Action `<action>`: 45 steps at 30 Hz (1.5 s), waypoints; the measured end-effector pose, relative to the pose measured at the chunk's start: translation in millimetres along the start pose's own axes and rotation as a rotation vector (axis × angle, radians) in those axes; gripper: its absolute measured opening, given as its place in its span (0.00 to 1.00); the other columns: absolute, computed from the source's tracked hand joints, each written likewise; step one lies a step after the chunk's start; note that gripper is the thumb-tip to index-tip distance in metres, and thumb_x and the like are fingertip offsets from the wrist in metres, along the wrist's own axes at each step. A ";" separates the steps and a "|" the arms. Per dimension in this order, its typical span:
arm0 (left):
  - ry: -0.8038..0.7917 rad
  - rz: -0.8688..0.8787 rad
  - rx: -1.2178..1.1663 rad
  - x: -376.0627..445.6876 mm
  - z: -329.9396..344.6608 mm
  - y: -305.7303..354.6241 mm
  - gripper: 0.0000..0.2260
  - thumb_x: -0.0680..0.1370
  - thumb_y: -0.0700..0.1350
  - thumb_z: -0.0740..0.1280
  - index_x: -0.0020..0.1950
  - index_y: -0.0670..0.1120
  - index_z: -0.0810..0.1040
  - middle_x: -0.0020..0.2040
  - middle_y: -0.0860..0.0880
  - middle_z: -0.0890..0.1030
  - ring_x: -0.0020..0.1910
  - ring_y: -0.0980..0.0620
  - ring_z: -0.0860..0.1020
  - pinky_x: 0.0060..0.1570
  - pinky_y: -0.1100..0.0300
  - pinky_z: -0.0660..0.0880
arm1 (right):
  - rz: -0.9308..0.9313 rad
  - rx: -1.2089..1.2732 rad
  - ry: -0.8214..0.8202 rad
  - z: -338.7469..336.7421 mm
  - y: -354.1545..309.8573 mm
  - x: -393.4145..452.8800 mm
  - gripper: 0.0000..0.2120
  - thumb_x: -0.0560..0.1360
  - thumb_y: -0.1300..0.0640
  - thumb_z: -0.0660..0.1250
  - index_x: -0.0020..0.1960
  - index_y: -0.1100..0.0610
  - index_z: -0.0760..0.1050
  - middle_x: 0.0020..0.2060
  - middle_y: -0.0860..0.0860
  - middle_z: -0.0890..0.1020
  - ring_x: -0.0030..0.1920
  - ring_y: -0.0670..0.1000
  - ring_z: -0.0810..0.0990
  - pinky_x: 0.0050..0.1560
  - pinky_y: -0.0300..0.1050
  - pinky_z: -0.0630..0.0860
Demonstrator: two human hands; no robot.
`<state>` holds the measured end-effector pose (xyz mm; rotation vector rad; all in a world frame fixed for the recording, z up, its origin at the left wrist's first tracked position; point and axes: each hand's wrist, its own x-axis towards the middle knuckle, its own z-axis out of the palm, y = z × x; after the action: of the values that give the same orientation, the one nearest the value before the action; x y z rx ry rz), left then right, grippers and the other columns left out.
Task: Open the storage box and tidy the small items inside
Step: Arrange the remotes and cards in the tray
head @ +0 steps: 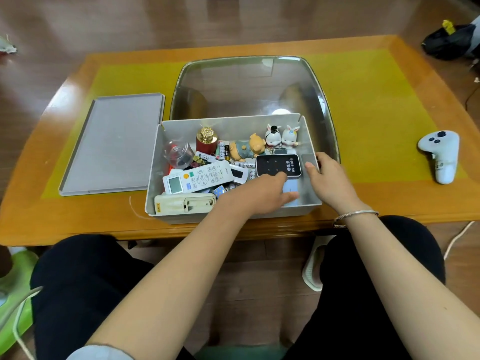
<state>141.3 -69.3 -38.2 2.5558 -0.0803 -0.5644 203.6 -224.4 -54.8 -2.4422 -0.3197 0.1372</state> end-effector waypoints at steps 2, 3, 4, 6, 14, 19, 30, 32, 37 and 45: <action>0.007 -0.006 -0.033 -10.5 8.1 1.9 0.32 0.75 0.69 0.58 0.69 0.47 0.67 0.61 0.45 0.77 0.57 0.46 0.76 0.50 0.54 0.72 | -0.009 -0.010 0.006 0.9 0.4 -0.1 0.08 0.80 0.56 0.58 0.53 0.58 0.73 0.48 0.56 0.81 0.44 0.55 0.76 0.41 0.44 0.68; 0.004 -0.008 -0.020 -14.8 11.3 3.3 0.35 0.72 0.72 0.57 0.69 0.49 0.67 0.62 0.46 0.76 0.58 0.46 0.75 0.51 0.54 0.71 | -0.010 -0.011 0.006 1.3 0.2 0.0 0.08 0.80 0.56 0.58 0.53 0.58 0.73 0.47 0.56 0.81 0.45 0.55 0.77 0.40 0.44 0.68; -0.003 -0.006 0.014 -17.5 14.3 4.5 0.37 0.70 0.75 0.56 0.70 0.51 0.66 0.63 0.46 0.76 0.59 0.46 0.75 0.52 0.53 0.70 | -0.008 -0.010 0.005 1.5 -0.1 -0.1 0.08 0.80 0.56 0.58 0.53 0.58 0.72 0.47 0.56 0.81 0.46 0.56 0.77 0.41 0.45 0.68; -0.008 0.020 0.106 -18.9 18.7 7.3 0.37 0.71 0.75 0.55 0.71 0.51 0.65 0.63 0.46 0.76 0.59 0.44 0.75 0.52 0.51 0.68 | -0.005 -0.008 0.007 2.1 -0.6 -0.9 0.08 0.80 0.56 0.58 0.54 0.58 0.73 0.48 0.55 0.81 0.46 0.55 0.77 0.42 0.45 0.69; 0.014 0.149 0.320 -9.4 26.5 22.9 0.25 0.79 0.57 0.60 0.74 0.50 0.61 0.62 0.42 0.77 0.61 0.42 0.74 0.55 0.50 0.67 | -0.016 0.013 0.026 3.2 -0.5 -2.8 0.07 0.80 0.56 0.57 0.50 0.57 0.72 0.42 0.53 0.78 0.42 0.54 0.74 0.39 0.43 0.64; 0.018 0.096 0.218 -4.9 27.0 15.9 0.41 0.74 0.60 0.67 0.78 0.47 0.49 0.64 0.42 0.75 0.62 0.41 0.73 0.54 0.50 0.67 | -0.026 0.013 0.040 2.5 -0.5 -2.7 0.10 0.81 0.53 0.56 0.50 0.58 0.73 0.44 0.55 0.80 0.44 0.57 0.76 0.39 0.44 0.63; -0.046 0.060 0.207 7.3 20.3 16.0 0.46 0.71 0.64 0.68 0.77 0.42 0.49 0.67 0.42 0.72 0.65 0.41 0.69 0.58 0.49 0.67 | -0.004 0.009 0.021 2.3 -1.3 -2.0 0.10 0.81 0.52 0.55 0.49 0.56 0.71 0.47 0.57 0.81 0.43 0.54 0.74 0.40 0.44 0.64; -0.017 0.107 0.252 4.4 20.8 15.9 0.41 0.74 0.61 0.67 0.77 0.42 0.52 0.63 0.42 0.74 0.62 0.41 0.71 0.53 0.50 0.67 | -0.006 0.007 0.021 1.6 -1.5 -2.1 0.09 0.81 0.53 0.55 0.49 0.56 0.71 0.47 0.57 0.81 0.42 0.53 0.73 0.40 0.44 0.65; 0.062 0.191 0.365 -5.3 25.8 16.7 0.27 0.79 0.52 0.62 0.76 0.49 0.59 0.62 0.42 0.76 0.60 0.42 0.73 0.54 0.51 0.66 | 0.001 0.012 0.007 1.1 -2.6 -0.9 0.11 0.81 0.52 0.55 0.51 0.57 0.72 0.48 0.57 0.80 0.42 0.52 0.73 0.41 0.44 0.65; 0.076 0.203 0.350 -14.9 22.5 15.7 0.26 0.79 0.51 0.63 0.75 0.53 0.60 0.64 0.45 0.75 0.63 0.43 0.71 0.58 0.48 0.64 | 0.016 -0.046 -0.005 -2.2 -6.1 0.0 0.16 0.81 0.48 0.55 0.57 0.59 0.72 0.52 0.58 0.79 0.52 0.58 0.77 0.45 0.46 0.70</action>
<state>119.3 -91.1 -42.2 2.8570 -0.4419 -0.4024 202.8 -221.2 -49.2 -2.4902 -0.3092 0.1441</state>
